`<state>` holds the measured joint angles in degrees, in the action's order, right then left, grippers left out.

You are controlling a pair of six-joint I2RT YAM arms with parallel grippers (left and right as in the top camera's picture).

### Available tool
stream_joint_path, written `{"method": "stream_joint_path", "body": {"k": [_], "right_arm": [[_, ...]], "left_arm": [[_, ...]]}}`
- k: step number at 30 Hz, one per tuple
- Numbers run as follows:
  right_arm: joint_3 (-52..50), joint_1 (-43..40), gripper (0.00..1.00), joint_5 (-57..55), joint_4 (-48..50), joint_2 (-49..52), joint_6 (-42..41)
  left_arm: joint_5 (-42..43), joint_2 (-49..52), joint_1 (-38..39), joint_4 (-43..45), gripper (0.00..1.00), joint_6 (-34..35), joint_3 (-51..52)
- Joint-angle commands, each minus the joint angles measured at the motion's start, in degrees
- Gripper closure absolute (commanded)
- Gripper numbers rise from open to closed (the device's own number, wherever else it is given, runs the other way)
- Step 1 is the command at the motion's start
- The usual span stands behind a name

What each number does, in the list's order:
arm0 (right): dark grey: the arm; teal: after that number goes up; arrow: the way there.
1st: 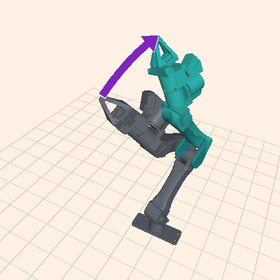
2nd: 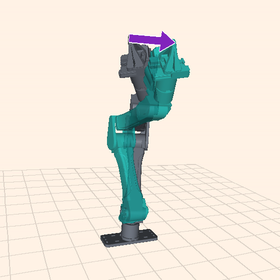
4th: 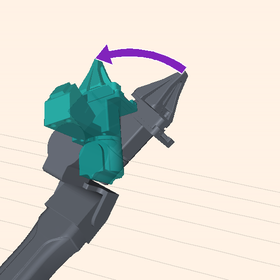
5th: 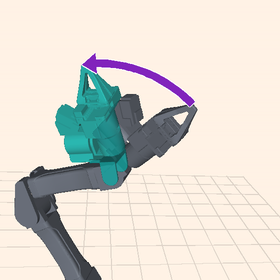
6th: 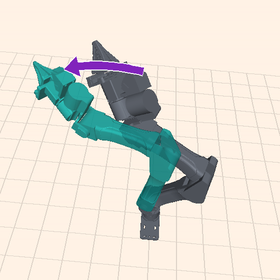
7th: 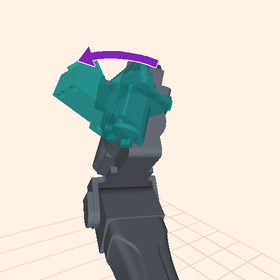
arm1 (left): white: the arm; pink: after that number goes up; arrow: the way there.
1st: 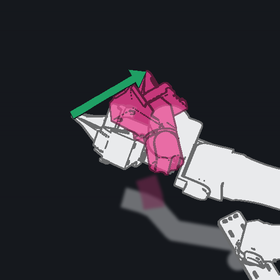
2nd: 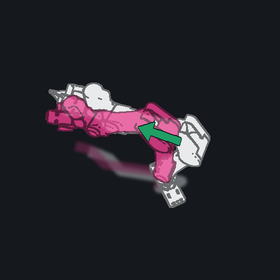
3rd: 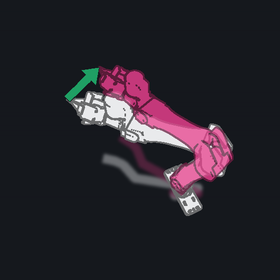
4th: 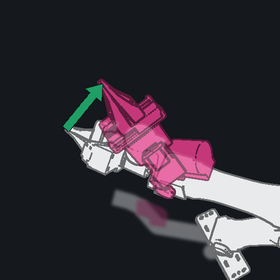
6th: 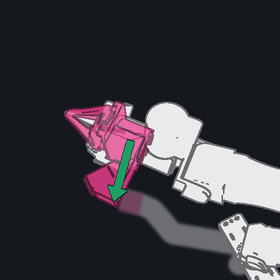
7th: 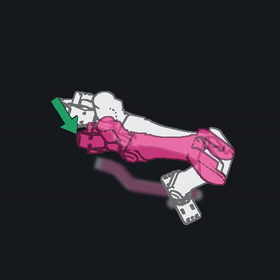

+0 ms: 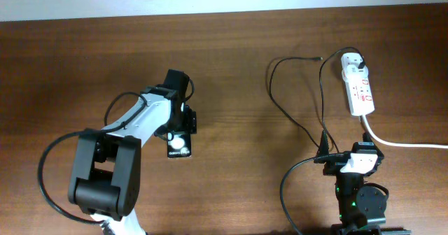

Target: Plug charger to phone and switch on socket

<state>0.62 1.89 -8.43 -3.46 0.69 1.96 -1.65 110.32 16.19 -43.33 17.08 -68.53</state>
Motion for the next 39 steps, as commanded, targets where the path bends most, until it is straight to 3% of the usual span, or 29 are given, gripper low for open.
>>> {"method": "stream_joint_path", "body": {"k": [1, 14, 19, 29, 37, 39], "right_arm": [[-0.31, -0.42, 0.01, 0.28, -0.46, -0.39, 0.20], [-0.31, -0.42, 0.01, 0.28, -0.46, -0.39, 0.20], [-0.31, -0.42, 0.01, 0.28, -0.46, -0.39, 0.20], [-0.31, -0.42, 0.01, 0.28, -0.46, -0.39, 0.20], [-0.31, -0.42, 0.01, 0.28, -0.46, -0.39, 0.20], [-0.31, -0.42, 0.01, 0.28, -0.46, -0.39, 0.20]], "left_arm": [[2.99, 3.34, -0.11, -3.10, 0.27, 0.20, -2.05], [3.06, -1.57, -0.11, -11.47, 0.27, 0.20, -11.30], [9.97, -6.60, -0.11, -12.55, 0.27, 0.17, -11.50], [40.17, -13.29, -0.13, -12.70, 0.29, 0.17, -11.50], [72.76, -13.29, -4.68, -6.19, 0.29, 0.42, -11.50], [77.29, -13.29, -6.64, -5.22, 0.28, 5.35, -11.50]]}}
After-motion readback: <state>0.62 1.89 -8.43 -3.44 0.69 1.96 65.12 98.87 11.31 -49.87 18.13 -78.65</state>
